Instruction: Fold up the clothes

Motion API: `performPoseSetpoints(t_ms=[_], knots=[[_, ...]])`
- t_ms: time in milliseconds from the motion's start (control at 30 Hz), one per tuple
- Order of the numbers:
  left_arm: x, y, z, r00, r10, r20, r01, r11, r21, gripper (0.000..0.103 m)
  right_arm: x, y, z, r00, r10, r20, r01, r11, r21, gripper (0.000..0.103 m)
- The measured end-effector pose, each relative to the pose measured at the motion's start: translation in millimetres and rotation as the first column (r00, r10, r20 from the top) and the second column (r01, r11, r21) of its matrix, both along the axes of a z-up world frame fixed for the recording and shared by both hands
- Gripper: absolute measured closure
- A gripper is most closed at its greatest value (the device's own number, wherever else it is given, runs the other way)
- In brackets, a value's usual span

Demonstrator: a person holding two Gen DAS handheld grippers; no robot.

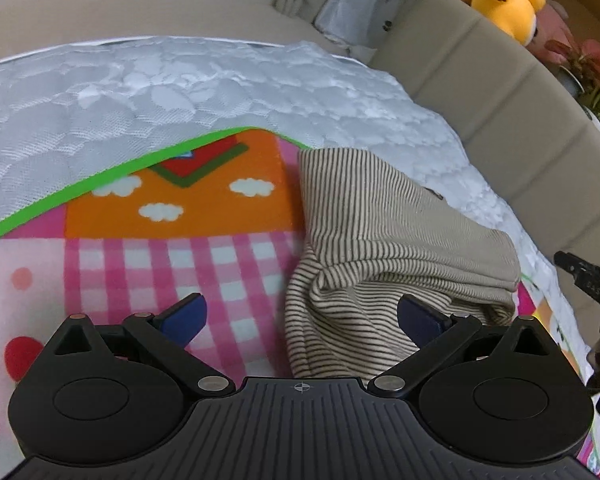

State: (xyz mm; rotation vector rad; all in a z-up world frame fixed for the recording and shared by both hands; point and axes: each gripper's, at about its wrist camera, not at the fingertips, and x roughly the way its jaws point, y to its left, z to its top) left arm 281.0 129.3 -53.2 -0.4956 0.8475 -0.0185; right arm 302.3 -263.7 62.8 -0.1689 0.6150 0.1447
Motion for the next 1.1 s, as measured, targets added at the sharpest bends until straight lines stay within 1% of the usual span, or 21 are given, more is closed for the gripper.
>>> performPoseSetpoints(t_ms=[67,167,233,367,400,433,500,567,633,700,767,900,1000,1033,1067,1100], knots=[[0,-6,-2,0.999,-0.039,-0.006,0.039,0.999,0.013,0.0,-3,3,0,1.0,-0.001,-0.016,0.002,0.998,0.061,0.071],[-6,-18,-5,0.994,-0.101,-0.043,0.103,0.994,0.047,0.0,-28,9,-3,0.998,0.034,-0.051,-0.027,0.991,0.132,0.071],[-13,-24,-8,0.988,-0.137,-0.074,0.143,0.987,0.075,0.0,-52,15,-3,0.996,0.073,-0.059,-0.064,0.988,0.139,0.068],[-30,-36,1,0.981,-0.174,-0.081,0.184,0.973,0.141,0.0,-110,24,7,0.983,0.177,-0.05,-0.172,0.98,0.096,0.057],[-34,-39,5,0.981,-0.181,-0.075,0.191,0.969,0.156,0.0,-126,26,8,0.976,0.21,-0.052,-0.206,0.976,0.074,0.055],[-39,-42,10,0.98,-0.188,-0.069,0.197,0.965,0.17,0.0,-141,30,8,0.968,0.245,-0.057,-0.242,0.969,0.051,0.054],[-48,-46,22,0.979,-0.196,-0.057,0.204,0.96,0.194,0.0,-166,40,6,0.946,0.316,-0.067,-0.317,0.948,-0.003,0.051],[-57,-47,32,0.977,-0.204,-0.058,0.212,0.954,0.213,0.0,-192,54,-1,0.92,0.385,-0.079,-0.389,0.92,-0.046,0.049],[-68,-45,41,0.976,-0.205,-0.069,0.216,0.948,0.236,0.0,-217,70,-9,0.885,0.456,-0.093,-0.464,0.881,-0.089,0.048],[-81,-34,51,0.978,-0.192,-0.077,0.205,0.945,0.256,0.0,-241,88,-19,0.841,0.529,-0.111,-0.54,0.831,-0.132,0.047],[-93,-21,61,0.981,-0.177,-0.084,0.194,0.942,0.275,0.0,-261,108,-30,0.798,0.591,-0.115,-0.602,0.774,-0.195,0.047],[-118,7,81,0.987,-0.132,-0.092,0.154,0.938,0.312,0.0,-277,151,-59,0.742,0.654,-0.15,-0.667,0.697,-0.262,0.047],[-131,22,92,0.99,-0.106,-0.092,0.131,0.937,0.325,0.0,-288,182,-80,0.697,0.695,-0.179,-0.71,0.633,-0.308,0.048],[-134,24,95,0.99,-0.108,-0.09,0.131,0.936,0.326,0.0,-289,188,-86,0.703,0.693,-0.158,-0.698,0.632,-0.335,0.048],[-137,26,97,0.99,-0.109,-0.088,0.132,0.936,0.327,0.0,-287,191,-88,0.711,0.69,-0.134,-0.685,0.637,-0.354,0.061],[-140,25,98,0.988,-0.122,-0.091,0.145,0.934,0.326,0.0,-284,190,-79,0.729,0.676,-0.109,-0.665,0.661,-0.347,0.097]])
